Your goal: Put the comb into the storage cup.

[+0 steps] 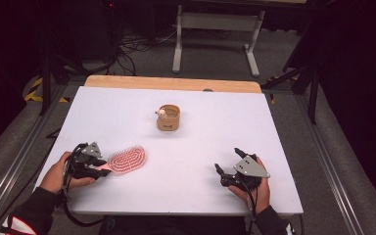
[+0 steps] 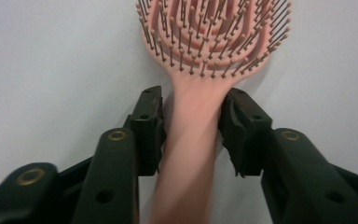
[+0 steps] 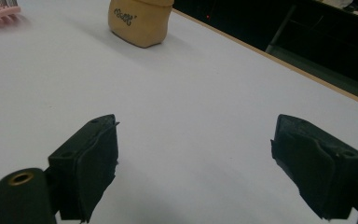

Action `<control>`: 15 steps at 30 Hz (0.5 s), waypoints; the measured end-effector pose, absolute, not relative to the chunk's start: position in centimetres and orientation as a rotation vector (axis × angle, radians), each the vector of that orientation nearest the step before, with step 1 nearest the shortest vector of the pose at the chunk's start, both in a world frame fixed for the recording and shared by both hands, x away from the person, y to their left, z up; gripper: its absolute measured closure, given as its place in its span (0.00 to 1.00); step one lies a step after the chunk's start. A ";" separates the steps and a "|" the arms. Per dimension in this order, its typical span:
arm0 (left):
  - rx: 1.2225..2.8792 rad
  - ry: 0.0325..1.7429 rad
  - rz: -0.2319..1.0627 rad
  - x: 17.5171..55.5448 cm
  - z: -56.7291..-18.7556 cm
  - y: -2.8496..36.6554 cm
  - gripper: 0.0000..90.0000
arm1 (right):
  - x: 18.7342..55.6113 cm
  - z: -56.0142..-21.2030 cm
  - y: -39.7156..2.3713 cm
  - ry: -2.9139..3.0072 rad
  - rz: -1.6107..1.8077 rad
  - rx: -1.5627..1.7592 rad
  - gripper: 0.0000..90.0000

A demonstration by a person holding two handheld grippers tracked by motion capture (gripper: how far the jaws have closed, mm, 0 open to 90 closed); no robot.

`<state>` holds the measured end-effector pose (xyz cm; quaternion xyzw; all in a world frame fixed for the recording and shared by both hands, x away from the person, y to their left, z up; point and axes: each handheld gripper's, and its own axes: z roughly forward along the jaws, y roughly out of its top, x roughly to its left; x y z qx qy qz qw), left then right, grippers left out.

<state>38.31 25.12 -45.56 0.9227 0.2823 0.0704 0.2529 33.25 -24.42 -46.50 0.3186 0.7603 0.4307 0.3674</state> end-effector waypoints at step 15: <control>2.447 0.759 0.341 37.2 -45.8 24.8 0.77 | 33.1 -46.1 -24.7 1.932 1.131 0.824 0.17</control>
